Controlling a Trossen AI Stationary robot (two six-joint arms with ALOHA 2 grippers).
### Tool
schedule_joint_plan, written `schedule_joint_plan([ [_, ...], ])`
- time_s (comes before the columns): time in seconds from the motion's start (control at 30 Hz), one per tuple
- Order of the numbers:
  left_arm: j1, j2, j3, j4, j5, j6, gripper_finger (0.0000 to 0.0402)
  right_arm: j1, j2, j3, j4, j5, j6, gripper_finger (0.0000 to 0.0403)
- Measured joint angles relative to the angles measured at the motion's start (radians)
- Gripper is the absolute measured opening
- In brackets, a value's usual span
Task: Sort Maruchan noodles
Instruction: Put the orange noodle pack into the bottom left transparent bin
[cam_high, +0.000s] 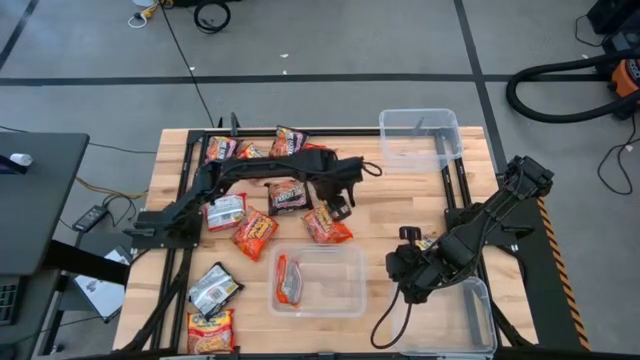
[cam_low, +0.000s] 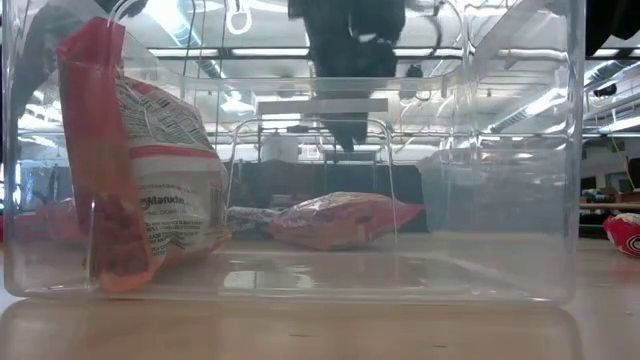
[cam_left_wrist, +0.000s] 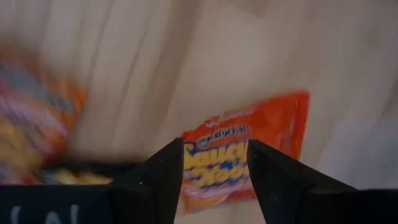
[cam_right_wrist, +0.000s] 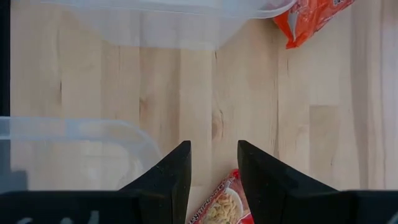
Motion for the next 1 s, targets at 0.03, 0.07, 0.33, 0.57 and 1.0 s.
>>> schedule_joint_plan([
  [0.03,-0.008,-0.001,0.014,-0.020,0.001,0.119,0.0181,0.000,0.000,0.000,0.000,0.000,-0.005,0.0136],
  [0.07,-0.018,-0.001,0.021,-0.045,0.005,0.241,0.0181,-0.001,0.000,0.000,0.000,0.000,-0.007,0.0136],
  [0.33,-0.028,0.001,-0.024,-0.015,0.157,0.796,0.0175,-0.032,0.000,0.000,0.001,-0.034,0.015,0.0136],
  [0.57,-0.007,0.001,-0.096,0.103,0.179,0.980,0.0167,-0.099,0.000,0.000,0.038,-0.093,0.036,0.0136],
  [1.0,0.023,0.033,-0.170,0.216,0.172,0.890,0.0205,-0.136,0.000,0.000,0.070,-0.103,0.114,0.0136],
])
